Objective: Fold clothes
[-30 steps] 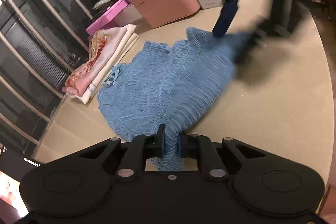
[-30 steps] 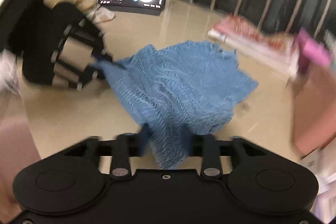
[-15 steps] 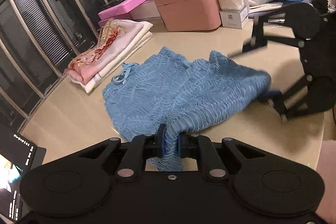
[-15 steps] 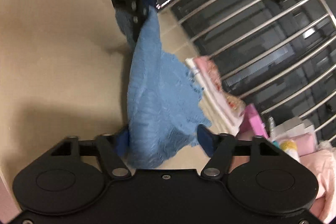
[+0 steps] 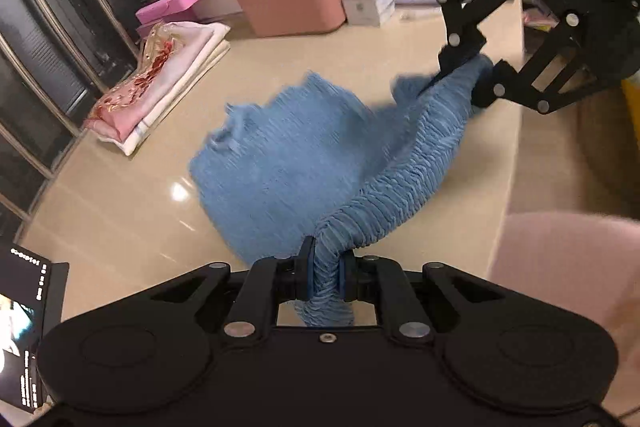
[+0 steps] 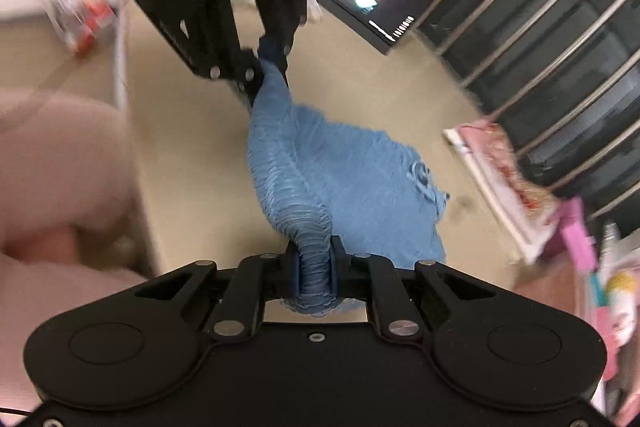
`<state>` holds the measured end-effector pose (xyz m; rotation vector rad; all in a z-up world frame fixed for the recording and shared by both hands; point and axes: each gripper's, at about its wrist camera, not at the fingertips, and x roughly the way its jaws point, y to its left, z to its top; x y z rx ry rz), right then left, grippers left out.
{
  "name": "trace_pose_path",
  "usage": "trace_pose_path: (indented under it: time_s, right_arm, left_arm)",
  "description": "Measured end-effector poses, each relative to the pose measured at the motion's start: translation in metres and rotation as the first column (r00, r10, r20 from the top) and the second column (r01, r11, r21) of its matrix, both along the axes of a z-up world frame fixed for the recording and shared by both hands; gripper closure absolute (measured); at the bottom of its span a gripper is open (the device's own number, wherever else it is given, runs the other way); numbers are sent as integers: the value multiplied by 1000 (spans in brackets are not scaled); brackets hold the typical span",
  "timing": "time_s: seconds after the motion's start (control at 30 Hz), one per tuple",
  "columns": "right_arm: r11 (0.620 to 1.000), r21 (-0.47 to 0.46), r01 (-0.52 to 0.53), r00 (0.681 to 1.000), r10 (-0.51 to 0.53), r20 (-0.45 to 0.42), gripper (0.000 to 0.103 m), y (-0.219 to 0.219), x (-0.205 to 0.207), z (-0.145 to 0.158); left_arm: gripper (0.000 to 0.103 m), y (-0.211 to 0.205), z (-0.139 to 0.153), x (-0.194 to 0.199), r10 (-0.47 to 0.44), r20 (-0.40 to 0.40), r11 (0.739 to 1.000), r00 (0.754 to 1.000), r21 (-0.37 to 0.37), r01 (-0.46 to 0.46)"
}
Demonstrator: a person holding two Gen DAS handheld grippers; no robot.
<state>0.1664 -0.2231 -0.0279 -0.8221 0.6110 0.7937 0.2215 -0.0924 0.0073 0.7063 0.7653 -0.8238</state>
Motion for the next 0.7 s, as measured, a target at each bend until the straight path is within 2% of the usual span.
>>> trace_pose_path:
  time_s: [0.1,0.2,0.27,0.3,0.33,0.37,0.47,0.5,0.53,0.57,0.6,0.63,0.7]
  right_arm:
    - [994,98,57,989,-43,-140,90,-21,33,33]
    - [965,179,191,949,-135,-284,90,-44,89,39]
    - [933,215,290,898,-187,-400,90,-59,131,28]
    - [913,225,340,875,-219,-432,89,-64,149,19]
    - [890,229,394,852,-260,-455,87,-69,166,6]
    - [863,233,448,826,-301,-476,84,-74,181,-8]
    - [764,246,596,736,-397,-548,61,-94,209,-46]
    - [726,278,628,719,-405,-565,48,-103,209,-51]
    - [686,312,657,703,-408,-582,40,-112,209,-55]
    - [643,358,677,696,-401,-597,38,-123,203,-55]
    - [586,404,702,682,-392,-617,33,-135,197,-55]
    - [525,447,724,670,-382,-637,29,-148,191,-55]
    - [404,506,762,641,-365,-675,23,-170,176,-56]
  left_arm:
    - [91,-10,24,33,19,-57,1000,998,-19,-20]
    - [88,-29,18,84,68,-103,998,992,26,-65]
    - [69,-40,-4,126,135,-166,990,977,63,-126]
    - [46,-42,-16,144,178,-177,983,968,67,-168]
    - [36,-42,-27,159,224,-171,974,959,64,-216]
    - [36,-43,-38,173,274,-161,962,948,60,-268]
    - [34,-27,-54,196,383,-202,922,901,19,-388]
    - [32,-18,-55,198,388,-230,916,892,-12,-402]
    - [27,-6,-54,196,388,-253,910,886,-46,-411]
    - [23,6,-52,193,390,-272,902,880,-77,-424]
    - [17,18,-51,190,398,-288,891,871,-106,-442]
    - [15,31,-51,186,407,-310,877,859,-133,-463]
    - [15,54,-50,179,420,-364,842,831,-185,-506]
